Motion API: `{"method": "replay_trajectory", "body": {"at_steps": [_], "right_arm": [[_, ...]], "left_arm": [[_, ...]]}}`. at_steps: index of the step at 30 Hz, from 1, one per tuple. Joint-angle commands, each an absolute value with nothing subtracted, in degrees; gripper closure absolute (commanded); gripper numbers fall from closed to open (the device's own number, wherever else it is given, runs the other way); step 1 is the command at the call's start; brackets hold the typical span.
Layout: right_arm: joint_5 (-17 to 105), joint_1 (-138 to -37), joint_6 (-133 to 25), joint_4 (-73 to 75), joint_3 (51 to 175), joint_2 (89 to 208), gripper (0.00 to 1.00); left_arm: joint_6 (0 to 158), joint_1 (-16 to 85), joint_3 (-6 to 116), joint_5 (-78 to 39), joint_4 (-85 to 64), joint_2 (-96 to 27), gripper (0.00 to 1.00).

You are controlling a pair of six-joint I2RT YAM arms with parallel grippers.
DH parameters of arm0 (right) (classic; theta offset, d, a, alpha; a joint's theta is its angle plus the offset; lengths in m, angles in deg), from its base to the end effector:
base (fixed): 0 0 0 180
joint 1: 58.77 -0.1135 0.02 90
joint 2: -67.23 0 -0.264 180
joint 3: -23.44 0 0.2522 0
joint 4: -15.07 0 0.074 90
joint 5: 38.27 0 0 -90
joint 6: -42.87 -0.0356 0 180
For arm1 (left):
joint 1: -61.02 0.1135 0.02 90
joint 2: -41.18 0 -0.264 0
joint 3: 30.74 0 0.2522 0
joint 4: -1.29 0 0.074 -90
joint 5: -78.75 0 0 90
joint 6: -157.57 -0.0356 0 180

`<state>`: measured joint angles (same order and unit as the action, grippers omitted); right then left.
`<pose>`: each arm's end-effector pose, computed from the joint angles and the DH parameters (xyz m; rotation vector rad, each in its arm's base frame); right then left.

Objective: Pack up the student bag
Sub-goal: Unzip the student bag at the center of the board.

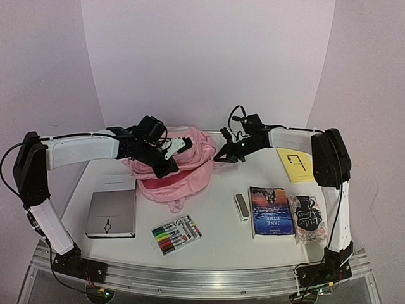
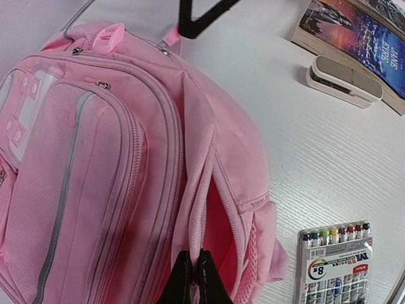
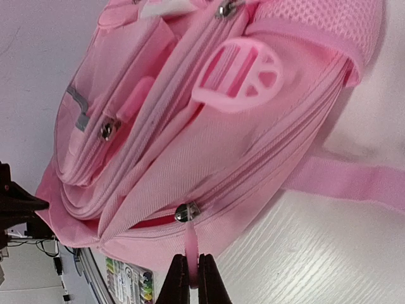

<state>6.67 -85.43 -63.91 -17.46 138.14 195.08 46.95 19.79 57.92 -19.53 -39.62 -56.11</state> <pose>0.4327 0.2455 0.1936 -0.6109 2.3573 1.2873 0.2777 -0.2502 0.2544 1.3157 2.0690 -0.3361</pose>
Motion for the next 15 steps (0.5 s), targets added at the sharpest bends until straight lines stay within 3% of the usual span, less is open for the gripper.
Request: {"method": "replay_trajectory", "body": {"at_steps": [1, 15], "right_arm": [[14.2, -82.5, -63.1, -15.4, 144.4, 197.0, 1.00], [29.6, -80.4, -60.5, -15.0, 149.7, 204.0, 1.00]], "left_arm": [[45.6, 20.1, 60.4, -20.9, -43.1, -52.0, 1.00], [45.2, 20.1, 62.9, -20.5, -45.4, -50.4, 1.00]]}}
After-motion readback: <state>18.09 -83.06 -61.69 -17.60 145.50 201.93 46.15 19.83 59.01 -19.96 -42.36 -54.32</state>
